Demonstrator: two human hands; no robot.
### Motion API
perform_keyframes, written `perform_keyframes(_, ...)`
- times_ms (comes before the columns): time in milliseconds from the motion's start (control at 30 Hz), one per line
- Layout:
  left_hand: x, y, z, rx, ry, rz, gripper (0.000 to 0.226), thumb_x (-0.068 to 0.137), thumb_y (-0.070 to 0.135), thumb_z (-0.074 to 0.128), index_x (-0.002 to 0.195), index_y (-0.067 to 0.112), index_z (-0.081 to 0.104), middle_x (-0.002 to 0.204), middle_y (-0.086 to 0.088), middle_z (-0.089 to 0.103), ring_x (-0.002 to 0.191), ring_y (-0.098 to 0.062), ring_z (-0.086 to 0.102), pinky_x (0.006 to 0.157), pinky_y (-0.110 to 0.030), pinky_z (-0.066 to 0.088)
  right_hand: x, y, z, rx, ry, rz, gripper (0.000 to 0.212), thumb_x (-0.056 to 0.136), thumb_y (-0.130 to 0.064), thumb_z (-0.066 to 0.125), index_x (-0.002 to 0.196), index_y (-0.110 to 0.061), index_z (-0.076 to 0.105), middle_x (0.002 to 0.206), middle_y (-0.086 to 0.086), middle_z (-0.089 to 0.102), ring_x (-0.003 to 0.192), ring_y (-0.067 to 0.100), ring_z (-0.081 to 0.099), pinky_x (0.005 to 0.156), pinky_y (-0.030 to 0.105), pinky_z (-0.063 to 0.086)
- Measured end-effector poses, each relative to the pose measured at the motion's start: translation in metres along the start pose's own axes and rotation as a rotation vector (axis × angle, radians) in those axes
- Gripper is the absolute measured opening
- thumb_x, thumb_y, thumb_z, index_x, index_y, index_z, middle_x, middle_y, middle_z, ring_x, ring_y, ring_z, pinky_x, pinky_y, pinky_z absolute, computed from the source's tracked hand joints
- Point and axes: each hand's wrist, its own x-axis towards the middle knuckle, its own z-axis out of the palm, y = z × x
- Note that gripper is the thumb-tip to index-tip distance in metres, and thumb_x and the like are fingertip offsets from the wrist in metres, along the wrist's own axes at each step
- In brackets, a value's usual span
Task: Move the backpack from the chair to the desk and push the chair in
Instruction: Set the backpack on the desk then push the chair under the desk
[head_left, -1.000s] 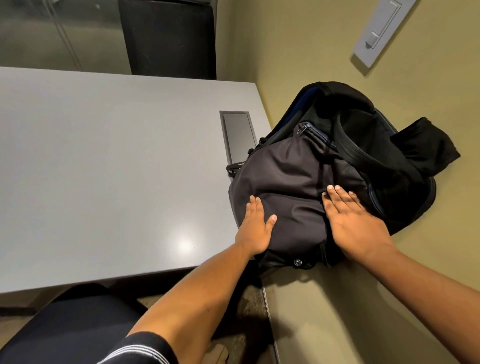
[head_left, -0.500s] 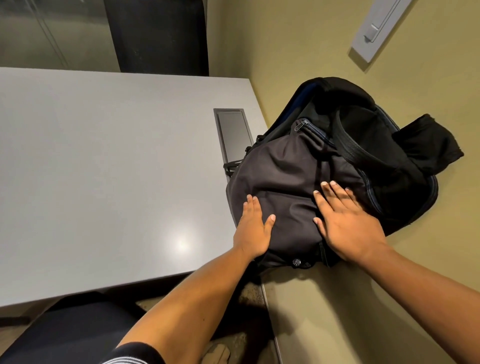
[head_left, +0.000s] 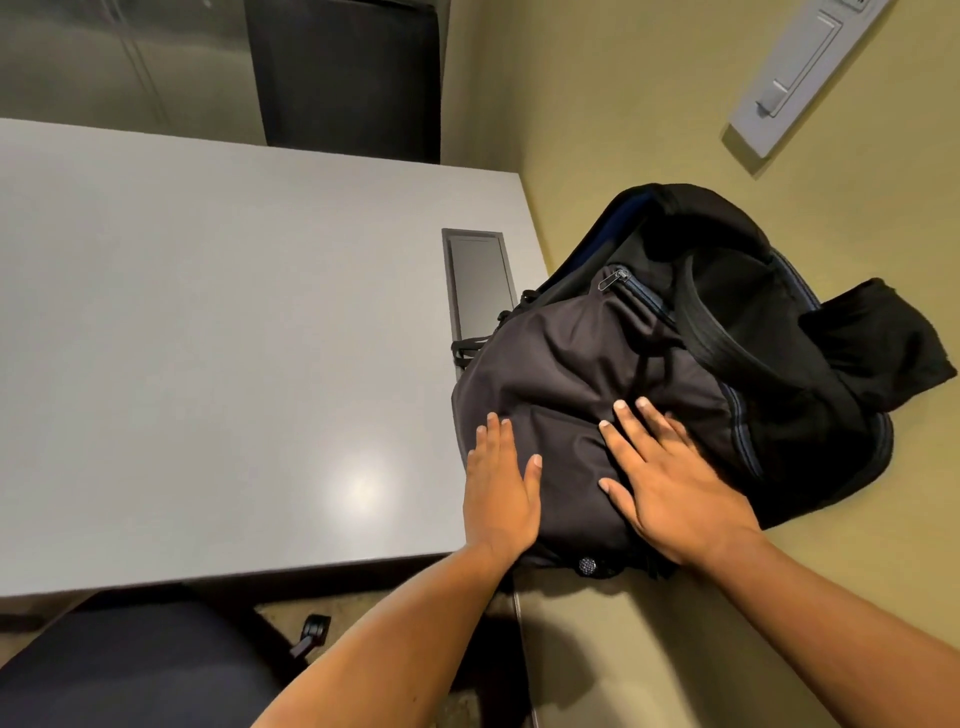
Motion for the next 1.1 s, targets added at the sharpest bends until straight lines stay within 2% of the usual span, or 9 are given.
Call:
perform_keyframes(167, 0.007, -0.002, 0.004, 0.016, -0.061, -0.007, 0.064, 0.102, 0.042, 0.030, 0.153, 0.016, 0.003, 0.163, -0.002, -0.003, 0.149, -0.019, -0.002, 0.121, -0.037, 0.007, 0.009, 0.002, 0.005, 0.043, 0.024, 0.000, 0.077, 0.087, -0.059, 0.019, 0.147, -0.013, 0.036, 0.159, 0.014, 0.026, 0.149, 0.032, 0.014, 0.118, 0.043, 0.012)
perform_keyframes(400, 0.014, -0.004, 0.005, 0.003, -0.079, -0.002, 0.064, 0.102, 0.042, 0.029, 0.153, 0.016, -0.001, 0.162, -0.001, -0.008, 0.148, -0.018, -0.006, 0.120, -0.033, 0.003, 0.018, 0.003, 0.011, 0.025, 0.049, 0.004, 0.072, 0.087, -0.055, 0.027, 0.139, -0.010, 0.048, 0.153, 0.018, 0.036, 0.145, 0.035, 0.025, 0.115, 0.047, 0.020)
perform_keyframes(700, 0.030, -0.005, 0.002, 0.025, -0.137, -0.006, 0.065, 0.102, 0.044, 0.027, 0.153, 0.016, -0.003, 0.162, 0.000, -0.010, 0.148, -0.018, -0.006, 0.118, -0.036, 0.007, 0.030, 0.006, 0.018, 0.038, 0.076, 0.012, 0.072, 0.087, -0.056, 0.027, 0.139, -0.010, 0.048, 0.155, 0.017, 0.033, 0.147, 0.033, 0.021, 0.118, 0.043, 0.011)
perform_keyframes(833, 0.037, -0.005, -0.003, 0.028, -0.160, 0.000, 0.065, 0.102, 0.044, 0.027, 0.153, 0.015, -0.001, 0.162, -0.001, -0.008, 0.148, -0.020, -0.005, 0.119, -0.038, 0.009, 0.036, 0.004, 0.015, 0.022, 0.081, 0.010, 0.070, 0.086, -0.053, 0.031, 0.133, -0.007, 0.055, 0.149, 0.021, 0.042, 0.142, 0.037, 0.032, 0.114, 0.041, 0.009)
perform_keyframes(1100, 0.049, -0.008, -0.006, 0.017, -0.181, 0.013, 0.065, 0.102, 0.044, 0.028, 0.153, 0.014, -0.001, 0.162, -0.003, -0.007, 0.148, -0.021, -0.005, 0.120, -0.040, 0.011, 0.047, 0.009, 0.021, 0.010, 0.102, -0.011, 0.076, 0.088, -0.059, 0.017, 0.145, -0.012, 0.038, 0.160, 0.015, 0.021, 0.150, 0.029, 0.008, 0.117, 0.040, -0.002)
